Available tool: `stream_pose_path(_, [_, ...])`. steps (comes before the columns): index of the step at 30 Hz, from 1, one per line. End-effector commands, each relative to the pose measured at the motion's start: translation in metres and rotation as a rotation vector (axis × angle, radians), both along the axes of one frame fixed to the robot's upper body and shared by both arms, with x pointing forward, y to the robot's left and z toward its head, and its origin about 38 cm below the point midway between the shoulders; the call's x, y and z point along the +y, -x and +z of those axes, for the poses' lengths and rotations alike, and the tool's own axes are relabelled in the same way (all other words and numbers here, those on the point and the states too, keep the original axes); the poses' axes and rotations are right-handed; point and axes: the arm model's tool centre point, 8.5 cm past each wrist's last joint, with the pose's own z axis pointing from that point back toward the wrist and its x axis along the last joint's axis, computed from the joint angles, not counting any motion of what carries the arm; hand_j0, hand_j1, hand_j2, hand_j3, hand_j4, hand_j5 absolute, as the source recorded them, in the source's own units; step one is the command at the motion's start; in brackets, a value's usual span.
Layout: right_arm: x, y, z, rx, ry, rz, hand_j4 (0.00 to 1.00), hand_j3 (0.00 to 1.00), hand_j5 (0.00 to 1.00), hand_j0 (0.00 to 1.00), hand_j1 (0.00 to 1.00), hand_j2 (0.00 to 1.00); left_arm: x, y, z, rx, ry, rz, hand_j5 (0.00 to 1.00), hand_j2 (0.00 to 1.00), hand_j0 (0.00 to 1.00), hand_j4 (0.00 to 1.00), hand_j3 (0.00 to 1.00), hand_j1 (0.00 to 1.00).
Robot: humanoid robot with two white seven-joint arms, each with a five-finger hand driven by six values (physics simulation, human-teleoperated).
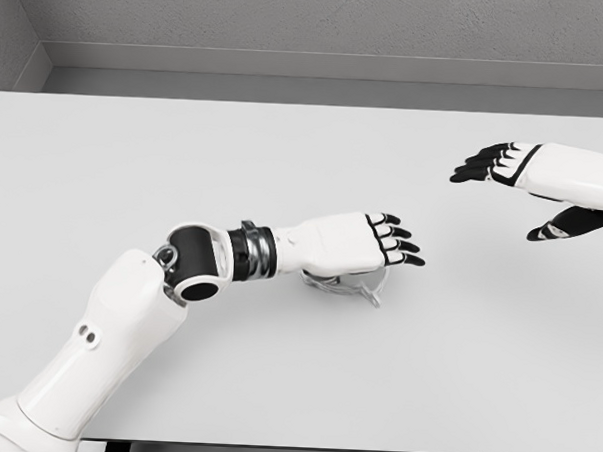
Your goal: Assemble PVC drainage pipe clamps
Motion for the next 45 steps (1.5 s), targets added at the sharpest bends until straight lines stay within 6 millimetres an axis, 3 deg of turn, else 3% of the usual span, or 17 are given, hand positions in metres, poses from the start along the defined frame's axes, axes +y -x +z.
stream_pose_path(1, [0.001,0.0,0.001,0.001,-0.004,0.001,1.0,1.0,1.0,1.0,1.0,1.0,0.0,0.001,0.0,0.002,0.005,-0.001,1.0,1.0,1.0,1.0,1.0,1.0])
stream_pose_path(13, [0.009,0.004,0.004,-0.006,-0.003,0.02,1.0,1.0,1.0,1.0,1.0,1.0,-0.003,0.009,-0.006,0.007,-0.016,-0.024,1.0,1.0,1.0,1.0,1.0,1.0])
stream_pose_path(16, [0.008,0.005,0.006,-0.009,0.001,0.019,1.0,1.0,1.0,1.0,1.0,1.0,-0.002,0.004,0.006,-0.019,-0.001,-0.021,1.0,1.0,1.0,1.0,1.0,1.0])
stream_pose_path(17, [0.008,0.005,0.006,-0.008,0.001,0.02,1.0,1.0,1.0,1.0,1.0,1.0,0.003,-0.003,0.014,-0.032,0.017,0.0,1.0,1.0,1.0,1.0,1.0,1.0])
stream_pose_path(19, [0.01,0.007,0.009,-0.014,0.008,0.029,1.0,1.0,1.0,1.0,1.0,1.0,0.032,-0.025,0.039,-0.067,0.085,0.102,1.0,1.0,1.0,1.0,1.0,1.0])
stream_pose_path(23, [0.01,0.008,0.01,-0.015,0.013,0.027,1.0,1.0,1.0,1.0,1.0,1.0,0.069,-0.042,0.063,-0.073,0.2,0.203,1.0,1.0,1.0,1.0,1.0,1.0])
stream_pose_path(28, [0.01,0.008,0.01,-0.016,0.013,0.03,1.0,1.0,1.0,1.0,1.0,1.0,0.143,-0.025,0.009,0.061,0.277,0.437,1.0,1.0,1.0,1.0,1.0,1.0])
stream_pose_path(30, [0.01,0.008,0.01,-0.016,0.013,0.03,1.0,1.0,1.0,1.0,1.0,1.0,0.16,-0.023,0.009,0.09,0.353,0.467,1.0,1.0,1.0,1.0,1.0,1.0])
stream_pose_path(35, [0.01,0.009,0.01,-0.014,0.013,0.029,1.0,1.0,1.0,1.0,1.0,1.0,0.159,-0.016,0.011,0.111,0.404,0.446,1.0,1.0,1.0,1.0,1.0,1.0])
stream_pose_path(40, [0.01,0.009,0.01,-0.014,0.013,0.029,1.0,1.0,1.0,1.0,1.0,1.0,0.141,-0.016,-0.019,0.177,0.32,0.428,1.0,1.0,1.0,1.0,1.0,1.0])
stream_pose_path(45, [0.01,0.009,0.009,-0.013,0.013,0.029,1.0,1.0,1.0,1.0,1.0,1.0,0.132,-0.015,-0.027,0.202,0.303,0.408,1.0,1.0,1.0,1.0,1.0,1.0])
